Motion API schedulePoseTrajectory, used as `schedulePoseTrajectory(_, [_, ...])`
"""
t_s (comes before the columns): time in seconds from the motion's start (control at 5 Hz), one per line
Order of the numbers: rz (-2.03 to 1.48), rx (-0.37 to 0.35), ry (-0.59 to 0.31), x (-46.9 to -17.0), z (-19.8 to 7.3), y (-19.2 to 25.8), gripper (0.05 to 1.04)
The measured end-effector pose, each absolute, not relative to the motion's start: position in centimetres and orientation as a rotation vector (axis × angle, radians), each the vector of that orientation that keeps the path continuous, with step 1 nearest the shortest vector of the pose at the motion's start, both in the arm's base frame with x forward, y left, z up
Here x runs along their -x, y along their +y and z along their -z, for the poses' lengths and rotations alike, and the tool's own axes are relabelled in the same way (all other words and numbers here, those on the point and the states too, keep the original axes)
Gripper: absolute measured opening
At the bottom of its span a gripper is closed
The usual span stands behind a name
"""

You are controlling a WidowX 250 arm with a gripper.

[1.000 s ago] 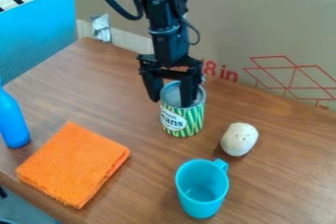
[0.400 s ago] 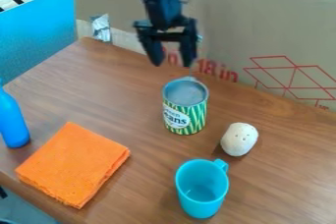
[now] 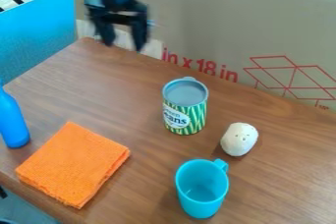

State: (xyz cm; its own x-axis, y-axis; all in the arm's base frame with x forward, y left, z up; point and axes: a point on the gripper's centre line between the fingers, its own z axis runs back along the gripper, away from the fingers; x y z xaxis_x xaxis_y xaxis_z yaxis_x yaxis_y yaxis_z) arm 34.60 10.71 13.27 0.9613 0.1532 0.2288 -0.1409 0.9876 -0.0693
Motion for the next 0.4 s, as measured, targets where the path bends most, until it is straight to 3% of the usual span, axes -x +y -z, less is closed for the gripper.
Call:
schedulePoseTrajectory(0.2, [-0.162,0.016,-0.245,-31.8,-13.0,14.4,1.001])
schedulePoseTrajectory(0.4, [-0.097,0.002,-0.205,-29.9,-12.7,15.0,1.001])
